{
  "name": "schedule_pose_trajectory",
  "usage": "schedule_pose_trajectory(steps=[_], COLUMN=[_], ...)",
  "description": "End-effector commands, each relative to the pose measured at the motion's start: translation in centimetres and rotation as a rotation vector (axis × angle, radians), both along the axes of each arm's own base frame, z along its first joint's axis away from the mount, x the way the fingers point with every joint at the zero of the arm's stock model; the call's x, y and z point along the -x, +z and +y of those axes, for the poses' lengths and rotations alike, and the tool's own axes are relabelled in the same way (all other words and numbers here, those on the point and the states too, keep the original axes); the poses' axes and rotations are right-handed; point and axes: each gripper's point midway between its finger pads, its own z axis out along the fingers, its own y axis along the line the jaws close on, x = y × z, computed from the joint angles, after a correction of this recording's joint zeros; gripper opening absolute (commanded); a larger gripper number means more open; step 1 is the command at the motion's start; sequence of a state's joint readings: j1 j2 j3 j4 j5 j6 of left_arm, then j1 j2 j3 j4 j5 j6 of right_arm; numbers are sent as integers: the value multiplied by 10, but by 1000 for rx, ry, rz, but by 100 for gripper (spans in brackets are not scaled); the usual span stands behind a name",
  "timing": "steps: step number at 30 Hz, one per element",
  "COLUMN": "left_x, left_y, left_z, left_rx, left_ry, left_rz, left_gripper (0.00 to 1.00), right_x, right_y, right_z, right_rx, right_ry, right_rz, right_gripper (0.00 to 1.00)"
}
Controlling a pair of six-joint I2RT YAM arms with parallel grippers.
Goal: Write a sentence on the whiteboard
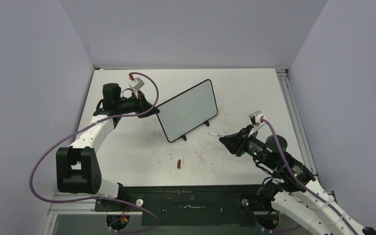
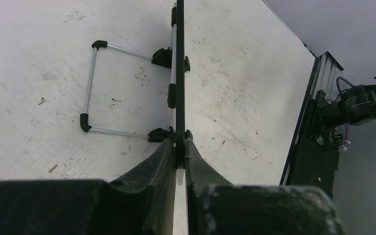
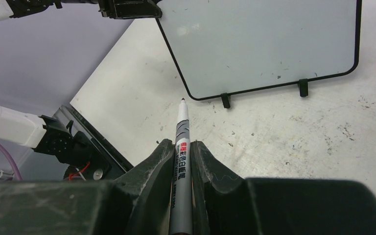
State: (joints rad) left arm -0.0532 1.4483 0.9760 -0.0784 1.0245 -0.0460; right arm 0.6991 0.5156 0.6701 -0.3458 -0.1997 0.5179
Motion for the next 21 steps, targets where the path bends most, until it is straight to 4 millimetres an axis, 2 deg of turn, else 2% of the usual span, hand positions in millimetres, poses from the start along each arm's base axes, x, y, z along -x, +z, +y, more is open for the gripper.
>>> schedule_pose_trajectory(steps=[1, 4, 6, 12, 17, 21], left_x=[17, 15, 13, 7, 1, 1], left_y=[-5, -8, -9, -1, 9, 21], left_z=[-5, -3, -2, 2, 8, 8], left_rx=[-1, -17, -26, -36, -42, -28], left_ry=[-39, -23, -10, 45, 118, 139], left_rz=[62, 74, 82, 57, 24, -5], left_gripper=[0, 2, 8, 29, 50, 52], right_x=[1, 1, 0, -5, -15, -24], right_y=[13, 11, 8, 5, 4, 11], right_z=[1, 0, 0, 6, 12, 24], right_rx=[-49, -50, -47, -50, -63, -119], right_ry=[3, 0, -3, 2, -11, -8], right_rz=[-28, -29, -28, -31, -30, -52], right_gripper=[5, 5, 5, 5, 5, 5])
